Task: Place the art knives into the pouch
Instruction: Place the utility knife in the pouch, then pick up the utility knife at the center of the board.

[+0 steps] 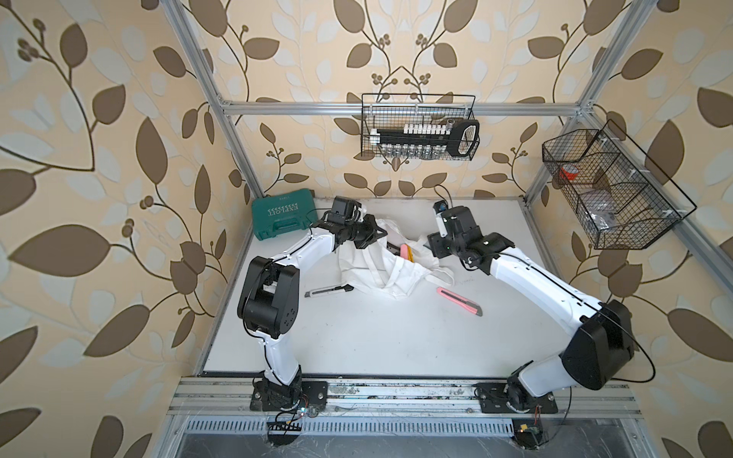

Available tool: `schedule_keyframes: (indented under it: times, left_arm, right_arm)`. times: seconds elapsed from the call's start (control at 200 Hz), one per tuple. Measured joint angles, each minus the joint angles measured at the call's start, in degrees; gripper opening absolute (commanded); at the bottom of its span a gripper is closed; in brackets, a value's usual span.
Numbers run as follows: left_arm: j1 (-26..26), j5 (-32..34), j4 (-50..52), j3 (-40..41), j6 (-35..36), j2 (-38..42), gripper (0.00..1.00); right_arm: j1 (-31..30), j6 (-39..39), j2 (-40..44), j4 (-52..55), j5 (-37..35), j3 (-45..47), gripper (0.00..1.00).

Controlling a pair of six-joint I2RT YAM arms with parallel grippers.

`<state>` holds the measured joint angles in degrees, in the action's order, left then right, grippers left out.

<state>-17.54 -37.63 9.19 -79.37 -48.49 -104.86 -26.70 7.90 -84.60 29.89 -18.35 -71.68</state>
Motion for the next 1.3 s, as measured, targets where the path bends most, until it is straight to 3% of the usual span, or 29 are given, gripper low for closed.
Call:
schedule_keyframes:
  times: [0.1,0.315,0.6,0.775,1.0,1.3]
  left_arm:
    - [0.0,0.0,0.0,0.0,0.0,0.0,0.0]
    - [0.0,-0.1,-0.1,0.0,0.0,0.0,0.0]
    - [0.0,-0.2,-0.6,0.2,0.0,0.0,0.0]
    - [0.0,-0.5,-0.9,0.6,0.0,0.0,0.0]
    - [0.0,-1.0,-1.6,0.8,-0.6,0.0,0.0]
    - [0.0,-1.0,-1.9,0.9,-1.6,0.0,0.0]
  right_arm:
    - [3.1,6.7,3.8,2.5,-0.8,7.4,0.71]
    - [2.7,22.4,5.6,8.0,4.3,18.9,0.71]
    - [2.7,44.3,8.5,14.6,8.4,20.6,0.76]
    - [2.7,56.1,5.1,19.7,11.8,19.6,0.79]
    - [3.3,63.2,-2.4,23.3,13.5,14.1,0.8]
    - [7.8,65.8,-9.1,22.8,15.2,12.0,0.8]
